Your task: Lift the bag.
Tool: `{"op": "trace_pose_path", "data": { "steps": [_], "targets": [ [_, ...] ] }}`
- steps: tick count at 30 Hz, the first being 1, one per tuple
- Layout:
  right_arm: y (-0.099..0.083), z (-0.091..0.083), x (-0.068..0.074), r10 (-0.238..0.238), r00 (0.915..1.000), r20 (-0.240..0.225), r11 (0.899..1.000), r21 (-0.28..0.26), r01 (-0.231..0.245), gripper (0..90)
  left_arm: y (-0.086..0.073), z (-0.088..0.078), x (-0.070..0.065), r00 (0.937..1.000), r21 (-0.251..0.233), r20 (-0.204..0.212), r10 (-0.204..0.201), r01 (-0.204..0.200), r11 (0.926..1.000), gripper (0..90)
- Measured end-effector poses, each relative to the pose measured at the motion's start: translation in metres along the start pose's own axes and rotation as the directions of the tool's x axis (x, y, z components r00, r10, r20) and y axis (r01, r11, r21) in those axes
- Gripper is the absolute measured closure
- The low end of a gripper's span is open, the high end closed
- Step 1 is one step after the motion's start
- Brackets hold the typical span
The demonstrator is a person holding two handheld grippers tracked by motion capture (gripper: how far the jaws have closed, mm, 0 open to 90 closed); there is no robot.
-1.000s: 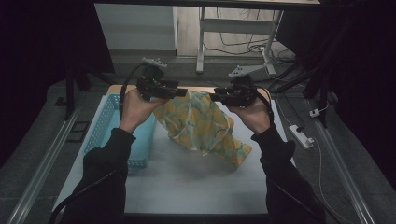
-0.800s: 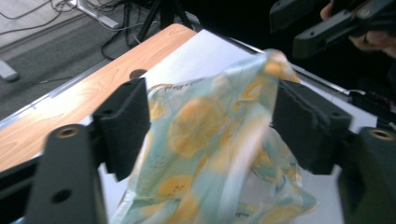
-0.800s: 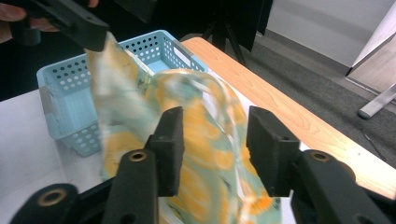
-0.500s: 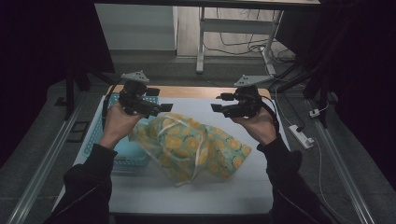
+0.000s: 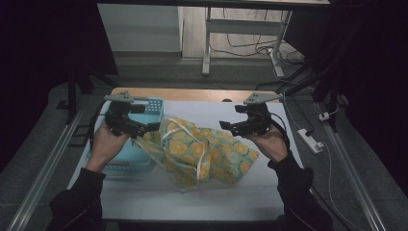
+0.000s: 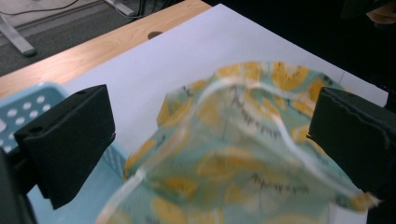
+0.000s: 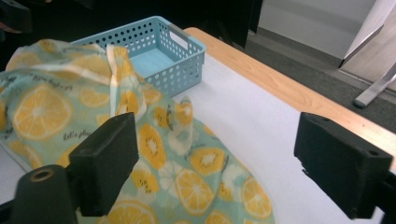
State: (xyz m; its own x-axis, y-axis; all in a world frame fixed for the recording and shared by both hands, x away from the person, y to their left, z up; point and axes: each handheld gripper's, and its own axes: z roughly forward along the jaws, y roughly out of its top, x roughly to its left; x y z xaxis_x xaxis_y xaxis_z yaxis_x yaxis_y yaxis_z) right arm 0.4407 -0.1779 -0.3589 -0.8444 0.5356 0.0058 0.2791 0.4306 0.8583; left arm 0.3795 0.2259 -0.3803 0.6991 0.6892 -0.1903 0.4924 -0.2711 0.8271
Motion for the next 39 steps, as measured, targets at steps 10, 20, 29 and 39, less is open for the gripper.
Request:
{"op": "trace_pose_path", "data": {
  "steps": [10,20,29,39],
  "targets": [
    [-0.03,-0.003,0.006,0.023,0.9997,-0.002,1.0,-0.001,-0.023,2.1,-0.039,-0.026,-0.008,0.9989,0.005,-0.046,-0.013,0.013,0.9999,0.0],
    [-0.063,-0.011,0.015,0.02,0.9985,0.051,1.0,0.018,-0.021,0.3,-0.081,-0.041,-0.02,0.9948,0.011,-0.09,-0.048,0.049,0.9987,0.0],
    [-0.092,-0.019,0.023,0.029,0.9967,0.075,0.998,0.05,-0.033,0.3,-0.119,-0.043,-0.035,0.992,0.008,-0.115,-0.052,0.054,0.9985,0.0],
    [-0.124,-0.039,0.027,0.065,0.989,0.132,0.996,0.054,-0.073,0.2,-0.151,-0.045,-0.047,0.9883,-0.007,-0.117,-0.097,0.097,0.9952,0.0]
  ]
}}
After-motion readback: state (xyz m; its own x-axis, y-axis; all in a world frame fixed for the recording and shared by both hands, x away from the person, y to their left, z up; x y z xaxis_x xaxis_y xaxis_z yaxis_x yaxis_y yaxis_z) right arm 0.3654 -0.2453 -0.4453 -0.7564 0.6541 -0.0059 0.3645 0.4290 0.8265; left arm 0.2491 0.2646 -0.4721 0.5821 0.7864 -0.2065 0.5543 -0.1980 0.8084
